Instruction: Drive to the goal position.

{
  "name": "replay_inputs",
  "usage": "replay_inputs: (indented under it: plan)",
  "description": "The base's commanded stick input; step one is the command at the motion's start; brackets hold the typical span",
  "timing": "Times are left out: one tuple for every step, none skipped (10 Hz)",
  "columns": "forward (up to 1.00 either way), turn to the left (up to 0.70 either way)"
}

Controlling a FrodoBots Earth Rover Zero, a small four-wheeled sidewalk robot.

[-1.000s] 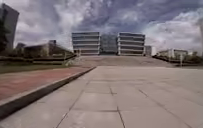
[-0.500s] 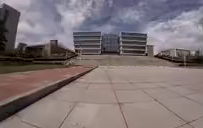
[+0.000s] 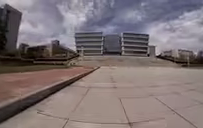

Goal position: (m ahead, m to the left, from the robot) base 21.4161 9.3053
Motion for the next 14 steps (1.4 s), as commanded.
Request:
replay_inputs:
  plan:
    - [1.00,0.00]
    - [1.00,-0.17]
    - [1.00,-0.40]
    - [1.00,-0.38]
    - [1.00,-0.33]
    - [1.00,-0.09]
    - [1.00,0.00]
    - [1.00,-0.09]
    - [1.00,-0.31]
    - [1.00,-0.33]
    - [1.00,0.00]
    - [1.00,0.00]
    - [1.00,0.00]
    - [1.00,0.00]
